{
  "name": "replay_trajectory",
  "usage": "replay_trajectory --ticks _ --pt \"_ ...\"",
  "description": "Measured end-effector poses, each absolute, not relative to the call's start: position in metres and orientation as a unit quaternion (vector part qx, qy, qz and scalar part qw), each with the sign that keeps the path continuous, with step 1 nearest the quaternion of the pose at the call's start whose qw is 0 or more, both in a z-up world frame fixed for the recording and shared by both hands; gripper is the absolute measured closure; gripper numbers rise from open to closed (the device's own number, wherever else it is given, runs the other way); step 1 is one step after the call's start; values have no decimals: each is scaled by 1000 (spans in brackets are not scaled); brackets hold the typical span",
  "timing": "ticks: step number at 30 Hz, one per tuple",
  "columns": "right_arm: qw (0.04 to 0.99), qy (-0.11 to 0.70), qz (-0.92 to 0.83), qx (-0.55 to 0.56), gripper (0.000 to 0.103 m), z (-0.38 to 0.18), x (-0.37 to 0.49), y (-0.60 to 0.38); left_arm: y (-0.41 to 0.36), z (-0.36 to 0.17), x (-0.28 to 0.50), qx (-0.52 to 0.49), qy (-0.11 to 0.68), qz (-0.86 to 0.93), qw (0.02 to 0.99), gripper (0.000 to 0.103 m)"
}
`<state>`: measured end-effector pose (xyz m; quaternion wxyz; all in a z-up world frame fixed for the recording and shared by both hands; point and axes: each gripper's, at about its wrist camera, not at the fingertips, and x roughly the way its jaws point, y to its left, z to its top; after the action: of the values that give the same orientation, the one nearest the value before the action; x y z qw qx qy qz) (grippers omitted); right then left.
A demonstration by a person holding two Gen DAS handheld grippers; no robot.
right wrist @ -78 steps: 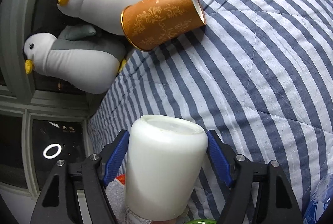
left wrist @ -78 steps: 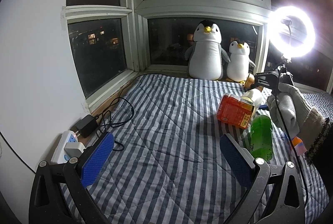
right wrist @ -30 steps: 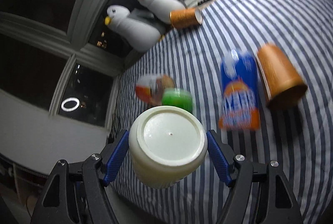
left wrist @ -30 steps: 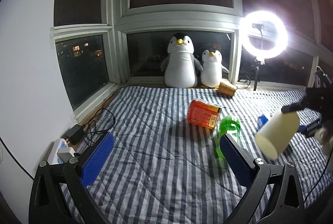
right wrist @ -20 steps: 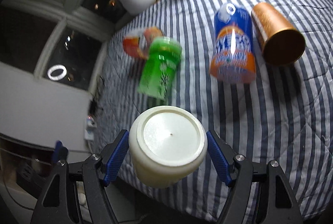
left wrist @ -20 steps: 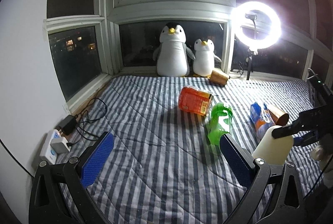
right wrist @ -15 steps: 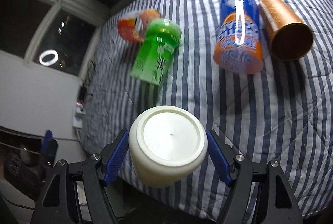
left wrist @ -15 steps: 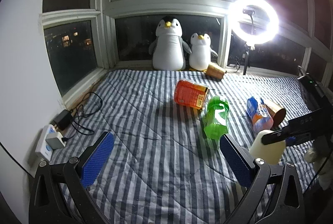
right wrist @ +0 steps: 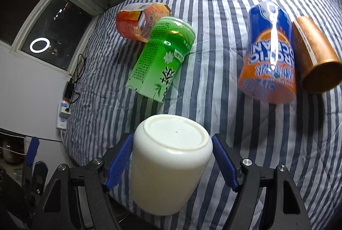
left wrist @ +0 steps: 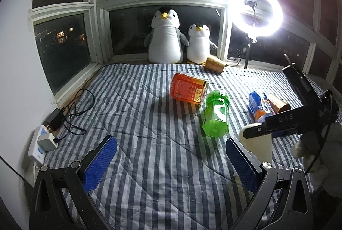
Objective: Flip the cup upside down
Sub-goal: 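Carry the white cup with the right gripper toward the green bottle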
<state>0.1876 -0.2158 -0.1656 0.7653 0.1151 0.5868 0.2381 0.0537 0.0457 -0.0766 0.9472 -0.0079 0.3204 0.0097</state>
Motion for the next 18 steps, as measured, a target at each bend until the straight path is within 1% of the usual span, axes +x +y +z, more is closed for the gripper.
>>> replay_trajectory --ticks 3,8,14,18 --pt "768 582 238 120 31 -167 191 -217 43 -80 62 -12 333 -2 943 0" --pt "777 564 242 140 31 -158 189 -232 31 -86 82 -17 379 -51 924 0" --pt "815 506 232 162 31 -134 160 -268 -4 -82 116 14 418 -107 902 0" --pt "840 471 199 182 30 -130 135 -302 -37 -86 142 34 457 -145 877 0"
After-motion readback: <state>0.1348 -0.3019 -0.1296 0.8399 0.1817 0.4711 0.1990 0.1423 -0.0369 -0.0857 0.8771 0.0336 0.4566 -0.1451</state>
